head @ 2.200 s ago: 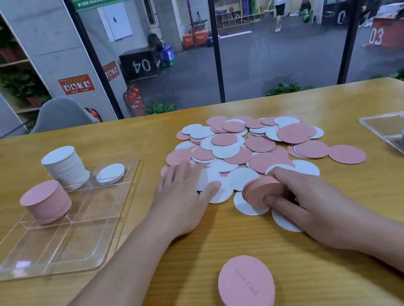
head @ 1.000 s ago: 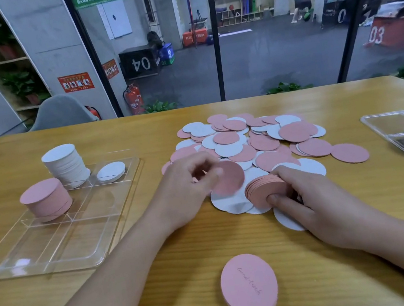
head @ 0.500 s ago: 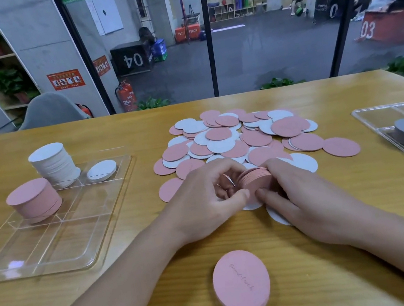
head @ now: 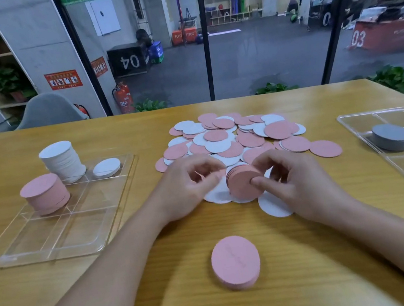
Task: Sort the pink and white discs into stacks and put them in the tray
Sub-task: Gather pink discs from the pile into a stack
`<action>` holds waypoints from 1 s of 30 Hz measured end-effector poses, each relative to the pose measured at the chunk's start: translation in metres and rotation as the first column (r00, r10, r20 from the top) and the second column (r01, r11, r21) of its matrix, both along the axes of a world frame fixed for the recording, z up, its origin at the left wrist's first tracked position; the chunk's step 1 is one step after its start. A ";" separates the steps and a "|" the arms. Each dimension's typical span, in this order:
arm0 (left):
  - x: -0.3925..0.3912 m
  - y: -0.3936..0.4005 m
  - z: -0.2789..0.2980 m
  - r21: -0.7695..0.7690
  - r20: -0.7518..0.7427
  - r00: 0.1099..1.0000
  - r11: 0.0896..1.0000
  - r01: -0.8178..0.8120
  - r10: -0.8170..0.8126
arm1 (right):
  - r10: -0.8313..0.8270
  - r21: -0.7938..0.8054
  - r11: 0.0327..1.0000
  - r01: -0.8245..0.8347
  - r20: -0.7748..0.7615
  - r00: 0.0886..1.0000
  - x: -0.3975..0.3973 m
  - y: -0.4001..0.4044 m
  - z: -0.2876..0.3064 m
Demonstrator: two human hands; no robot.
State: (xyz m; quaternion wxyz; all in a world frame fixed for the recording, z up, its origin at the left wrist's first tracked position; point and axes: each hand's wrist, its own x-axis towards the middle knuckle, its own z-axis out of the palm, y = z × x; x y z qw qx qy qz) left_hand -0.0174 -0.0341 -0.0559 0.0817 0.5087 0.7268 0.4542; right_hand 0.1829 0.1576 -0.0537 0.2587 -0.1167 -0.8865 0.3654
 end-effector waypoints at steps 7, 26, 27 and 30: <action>-0.040 -0.021 -0.008 -0.188 -0.177 0.905 0.889 -0.417 0.387 | 0.174 -0.367 0.921 -0.132 0.084 0.981 0.039 -0.044 0.028; -0.012 -0.039 0.000 -0.366 -0.214 0.824 0.739 -0.566 0.525 | 0.101 -0.274 0.962 -0.012 0.313 0.945 0.044 -0.078 0.020; -0.014 -0.040 0.001 -0.342 -0.146 0.827 0.757 -0.557 0.543 | 0.103 -0.287 0.958 -0.012 0.304 0.947 0.042 -0.076 0.021; -0.020 -0.038 0.008 -0.204 -0.046 0.828 0.806 -0.555 0.558 | 0.094 -0.291 0.957 -0.012 0.269 0.959 0.030 -0.064 0.025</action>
